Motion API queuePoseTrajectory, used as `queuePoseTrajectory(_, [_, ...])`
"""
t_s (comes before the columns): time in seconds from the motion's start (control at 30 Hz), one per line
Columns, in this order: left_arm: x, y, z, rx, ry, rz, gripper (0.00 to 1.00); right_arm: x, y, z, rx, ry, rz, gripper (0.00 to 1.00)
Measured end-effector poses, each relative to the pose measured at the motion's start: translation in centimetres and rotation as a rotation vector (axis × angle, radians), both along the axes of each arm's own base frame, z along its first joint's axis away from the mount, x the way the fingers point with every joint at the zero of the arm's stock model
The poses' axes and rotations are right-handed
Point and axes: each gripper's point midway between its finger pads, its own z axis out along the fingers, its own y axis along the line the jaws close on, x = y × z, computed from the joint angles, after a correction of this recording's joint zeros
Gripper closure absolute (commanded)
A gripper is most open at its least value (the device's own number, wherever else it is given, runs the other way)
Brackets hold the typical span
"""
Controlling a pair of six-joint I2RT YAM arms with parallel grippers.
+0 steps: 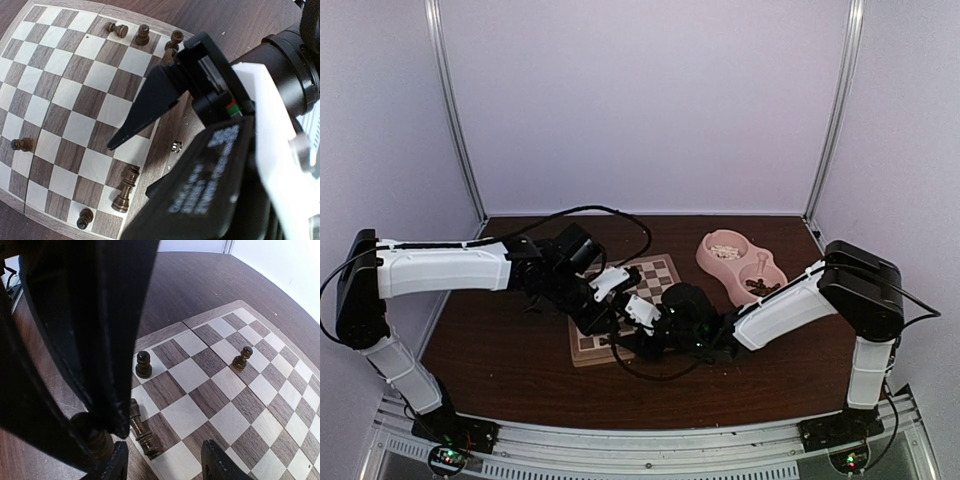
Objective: Set up the chess pieces on the board
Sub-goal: Move the chess pile on the chessboard, then pick up the queen from the chessboard.
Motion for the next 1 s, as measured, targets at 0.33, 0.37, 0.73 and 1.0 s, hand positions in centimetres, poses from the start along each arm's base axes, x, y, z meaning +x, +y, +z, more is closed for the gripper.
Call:
queuePoseTrajectory(0.33, [2.7, 2.8, 1.1, 0.025, -0.066, 0.169, 0.96, -0.1, 1.1, -0.6, -0.010, 0.038, 0.027, 0.56])
queuePoseTrajectory(0.37, [3.2, 3.3, 1.7, 0.015, -0.087, 0.199, 0.96, -0.3, 1.3, -0.8, -0.013, 0.044, 0.036, 0.56])
queuePoseTrajectory(0.73, [5.2, 7.2, 6.5, -0.077, -0.238, 0.364, 0.93, -1.7, 2.0, -2.6, -0.058, 0.112, 0.103, 0.79])
queuePoseTrajectory(1.0, [5.2, 7.7, 5.9, -0.055, -0.238, 0.377, 0.93, -1.8, 2.0, -2.6, -0.064, 0.122, 0.106, 0.89])
